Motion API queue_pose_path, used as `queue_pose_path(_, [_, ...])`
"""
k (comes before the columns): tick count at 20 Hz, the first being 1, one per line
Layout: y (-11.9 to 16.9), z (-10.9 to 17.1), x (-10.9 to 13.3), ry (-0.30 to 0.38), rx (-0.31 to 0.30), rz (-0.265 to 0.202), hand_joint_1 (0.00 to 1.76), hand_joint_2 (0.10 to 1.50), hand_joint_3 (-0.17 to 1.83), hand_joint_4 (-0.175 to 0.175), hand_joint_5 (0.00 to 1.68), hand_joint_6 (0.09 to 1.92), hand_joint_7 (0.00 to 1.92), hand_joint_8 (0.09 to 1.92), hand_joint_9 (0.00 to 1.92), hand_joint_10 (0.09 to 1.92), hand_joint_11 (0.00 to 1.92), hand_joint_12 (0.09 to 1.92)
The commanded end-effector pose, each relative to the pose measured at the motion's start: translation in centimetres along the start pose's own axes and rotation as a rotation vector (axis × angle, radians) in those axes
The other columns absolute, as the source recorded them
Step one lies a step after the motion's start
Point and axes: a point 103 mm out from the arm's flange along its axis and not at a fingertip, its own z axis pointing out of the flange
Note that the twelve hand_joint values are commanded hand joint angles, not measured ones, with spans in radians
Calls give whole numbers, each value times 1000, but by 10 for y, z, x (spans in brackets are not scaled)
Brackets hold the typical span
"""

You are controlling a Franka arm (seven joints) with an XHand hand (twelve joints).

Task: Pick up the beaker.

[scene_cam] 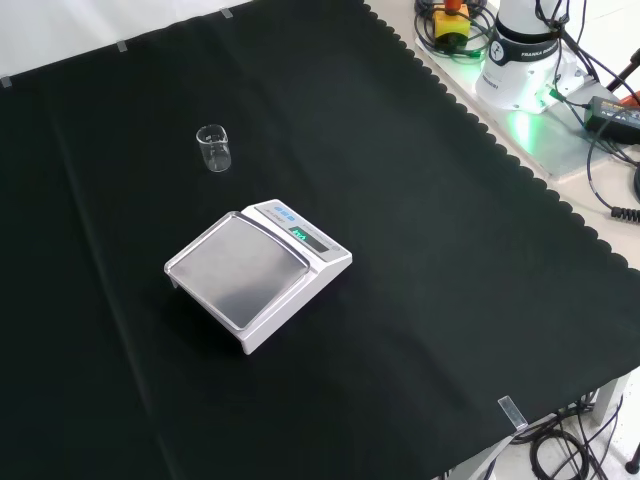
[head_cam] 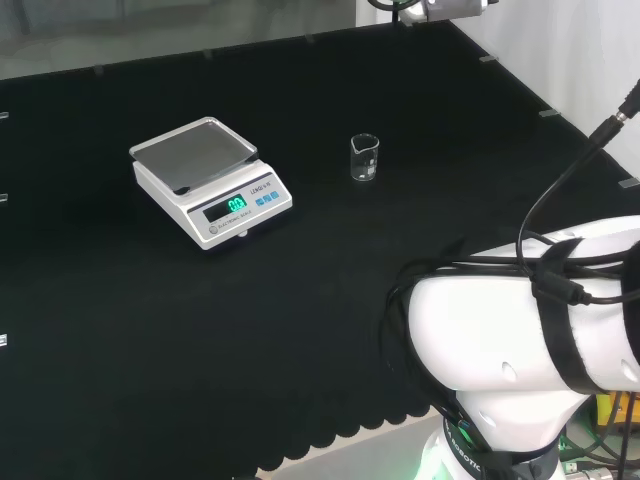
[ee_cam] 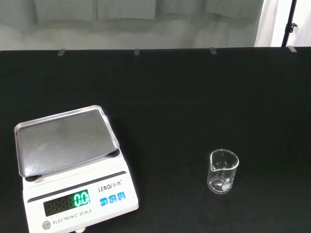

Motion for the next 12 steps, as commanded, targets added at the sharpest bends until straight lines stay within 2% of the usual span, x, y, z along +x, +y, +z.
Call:
queue_pose_path(1, [3, 1, -3, -1, -1, -5, 373, 843, 356, -52, 80, 87, 0, 498, 24, 754, 85, 1499])
queue_pose_path(6, [11, 6, -10, -33, 21, -12, 328, 884, 366, -40, 70, 87, 0, 452, 0, 705, 7, 1530])
queue_pose_path(12, [40, 17, -14, -36, 0, -12, 327, 887, 357, -40, 86, 87, 0, 469, 0, 743, 40, 1537])
